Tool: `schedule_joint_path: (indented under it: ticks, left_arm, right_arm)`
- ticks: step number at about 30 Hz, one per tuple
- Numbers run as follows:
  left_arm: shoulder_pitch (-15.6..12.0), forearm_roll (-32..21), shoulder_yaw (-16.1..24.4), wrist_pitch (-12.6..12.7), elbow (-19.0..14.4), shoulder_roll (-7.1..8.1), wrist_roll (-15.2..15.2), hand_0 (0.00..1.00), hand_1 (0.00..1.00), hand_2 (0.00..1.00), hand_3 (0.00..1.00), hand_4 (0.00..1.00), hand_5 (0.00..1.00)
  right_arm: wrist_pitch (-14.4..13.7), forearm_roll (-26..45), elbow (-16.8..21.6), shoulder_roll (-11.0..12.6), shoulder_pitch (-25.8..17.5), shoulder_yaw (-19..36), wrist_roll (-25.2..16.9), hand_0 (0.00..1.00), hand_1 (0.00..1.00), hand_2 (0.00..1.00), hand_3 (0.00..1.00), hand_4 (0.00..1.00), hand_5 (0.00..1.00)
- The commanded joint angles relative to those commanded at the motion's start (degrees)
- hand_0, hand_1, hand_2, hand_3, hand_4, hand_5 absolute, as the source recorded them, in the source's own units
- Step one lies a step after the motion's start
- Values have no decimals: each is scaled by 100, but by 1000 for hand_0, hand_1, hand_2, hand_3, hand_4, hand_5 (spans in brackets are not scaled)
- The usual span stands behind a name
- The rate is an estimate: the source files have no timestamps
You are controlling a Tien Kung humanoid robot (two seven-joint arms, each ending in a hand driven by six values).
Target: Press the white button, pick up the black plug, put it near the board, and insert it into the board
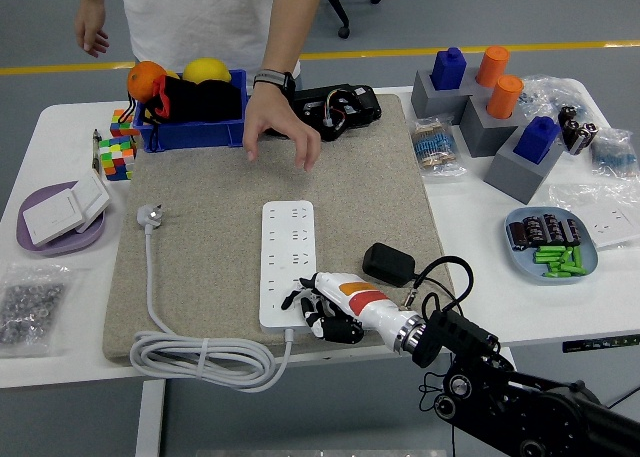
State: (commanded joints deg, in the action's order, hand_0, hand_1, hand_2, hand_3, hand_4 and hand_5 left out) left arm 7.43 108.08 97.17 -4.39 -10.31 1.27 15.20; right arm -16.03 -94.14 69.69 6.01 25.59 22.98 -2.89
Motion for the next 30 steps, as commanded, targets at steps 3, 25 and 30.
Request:
schedule_joint_path:
  ticks: [3,25,30]
  left_arm:
    - [2,0,-16,-4,0,-1,-1,826,791,765,797,576,484]
    - [23,15,-58,-22,0,20,14,826,791,765,796,577,484]
    - [11,13,-69,-24,0,14,12,826,791,765,797,577,484]
  right_arm:
    - [-32,-28,-25,1,-10,-8,-35,2,2,127,542,254,2]
    - [-316,-462,-266,9,51,26,-414,2,2,129,533,255,2]
    - [-337,-469,-292,7,32,-28,-443,2,2,128,532,256,2]
